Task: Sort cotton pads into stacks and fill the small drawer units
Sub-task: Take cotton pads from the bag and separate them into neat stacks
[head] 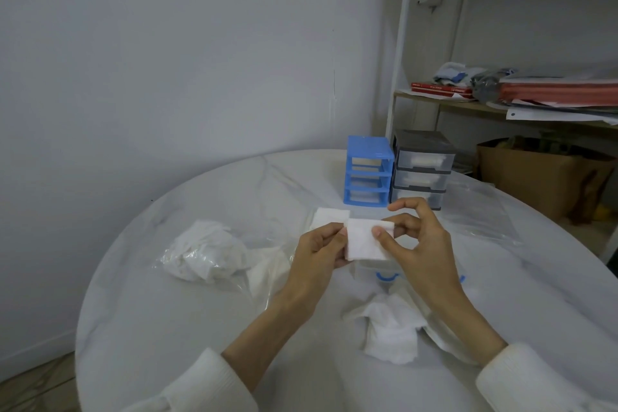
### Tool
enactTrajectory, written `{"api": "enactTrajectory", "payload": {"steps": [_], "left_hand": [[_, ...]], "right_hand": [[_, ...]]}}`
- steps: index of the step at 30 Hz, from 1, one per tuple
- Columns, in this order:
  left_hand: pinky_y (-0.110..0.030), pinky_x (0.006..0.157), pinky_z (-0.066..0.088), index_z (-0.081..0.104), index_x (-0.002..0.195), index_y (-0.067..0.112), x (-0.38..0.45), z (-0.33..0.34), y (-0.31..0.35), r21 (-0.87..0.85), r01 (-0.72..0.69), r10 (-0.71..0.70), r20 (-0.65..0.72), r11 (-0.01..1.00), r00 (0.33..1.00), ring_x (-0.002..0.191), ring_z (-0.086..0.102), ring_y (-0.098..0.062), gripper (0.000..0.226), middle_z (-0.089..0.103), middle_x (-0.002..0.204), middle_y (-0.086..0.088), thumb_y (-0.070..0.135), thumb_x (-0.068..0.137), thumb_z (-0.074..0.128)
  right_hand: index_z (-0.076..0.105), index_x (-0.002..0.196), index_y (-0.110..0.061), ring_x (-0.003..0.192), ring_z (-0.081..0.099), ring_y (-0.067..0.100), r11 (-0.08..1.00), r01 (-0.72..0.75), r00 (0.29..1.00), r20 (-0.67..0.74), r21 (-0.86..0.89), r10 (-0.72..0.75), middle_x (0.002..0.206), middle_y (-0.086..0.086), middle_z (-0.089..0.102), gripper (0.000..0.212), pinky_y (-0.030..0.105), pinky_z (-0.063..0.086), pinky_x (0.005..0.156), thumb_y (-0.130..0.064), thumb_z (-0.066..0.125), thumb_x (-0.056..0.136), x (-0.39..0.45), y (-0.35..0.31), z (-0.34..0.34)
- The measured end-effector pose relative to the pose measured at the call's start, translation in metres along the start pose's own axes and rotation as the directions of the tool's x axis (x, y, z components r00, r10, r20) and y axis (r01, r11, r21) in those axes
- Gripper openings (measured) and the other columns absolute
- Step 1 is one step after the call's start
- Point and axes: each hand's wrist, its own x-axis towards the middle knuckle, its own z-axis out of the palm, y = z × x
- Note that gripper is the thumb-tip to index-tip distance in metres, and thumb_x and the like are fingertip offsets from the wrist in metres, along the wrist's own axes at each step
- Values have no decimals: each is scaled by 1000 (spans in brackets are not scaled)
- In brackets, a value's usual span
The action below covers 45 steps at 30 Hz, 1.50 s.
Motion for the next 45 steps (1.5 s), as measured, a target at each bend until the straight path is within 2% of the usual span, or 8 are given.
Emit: {"api": "enactTrajectory", "payload": {"steps": [7, 12, 15, 25, 29, 33, 39, 45], "left_hand": [[-16, 64, 51, 70, 88, 12, 1, 1, 0, -70, 28, -28, -7, 997, 1000, 77, 69, -9, 20, 73, 81, 1, 17, 95, 51], [-20, 65, 52, 70, 94, 10, 1, -1, -1, 25, -94, 94, -7, 995, 996, 79, 70, -14, 13, 74, 86, -6, 3, 84, 66], [-18, 61, 50, 70, 93, 10, 4, -5, 1, 67, -116, 116, -7, 991, 993, 74, 69, -11, 10, 73, 82, -4, 5, 85, 64], [-20, 71, 53, 68, 96, 14, 17, -20, 6, 353, -240, 271, -40, 904, 962, 81, 67, -17, 22, 71, 88, -1, 2, 79, 71], [-13, 70, 49, 64, 91, 21, 31, -27, 22, 380, -272, 305, -28, 884, 952, 72, 62, -2, 31, 67, 82, 7, -6, 76, 70], [-11, 66, 48, 56, 104, 19, 45, -36, 41, 411, -225, 249, -5, 883, 968, 65, 60, 1, 39, 64, 87, 4, -7, 78, 66], [-4, 62, 43, 66, 87, 19, 57, -52, 46, 665, -166, 187, 40, 728, 981, 64, 61, 0, 29, 66, 92, 5, -8, 77, 62], [0, 57, 39, 75, 88, 9, 60, -59, 23, 797, -48, 96, -13, 601, 995, 58, 56, 0, 21, 62, 72, 4, -4, 77, 63]], "right_hand": [[51, 91, -30, 78, 57, -4, 999, 36, 999, 24, -6, -36, 83, -14, 62, 35, 5, 43, 67, -8, 74, 76, -1, -1, 0], [57, 100, -18, 91, 55, -3, 998, 65, 996, 66, 4, -66, 99, -12, 62, 28, 0, 35, 78, -9, 72, 79, 0, -1, -1], [58, 104, -27, 101, 51, -9, 1000, 21, 988, 150, 13, -23, 108, -20, 59, 25, 1, 36, 82, -14, 66, 84, 0, -1, -1], [58, 77, -15, 73, 59, -1, 993, -60, 978, 204, 106, 37, 83, -5, 64, 19, 11, 48, 66, 1, 68, 80, 12, -5, -1], [63, 73, -18, 72, 60, 2, 995, -77, 960, 273, 58, 59, 79, -8, 67, 18, 12, 49, 69, -2, 69, 80, 33, -7, 1], [66, 75, -20, 68, 60, 1, 995, -89, 955, 289, 50, 71, 80, -6, 68, 18, 11, 50, 65, -2, 69, 80, 53, -11, 11], [69, 82, -15, 68, 63, 8, 961, -273, 859, 440, -37, 260, 81, 4, 69, 19, 13, 53, 65, 1, 60, 86, 68, -2, 26], [70, 84, -15, 71, 59, 1, 960, -175, 837, 480, -219, 262, 83, 0, 67, 18, 3, 43, 63, -1, 59, 87, 58, 11, 38]]}}
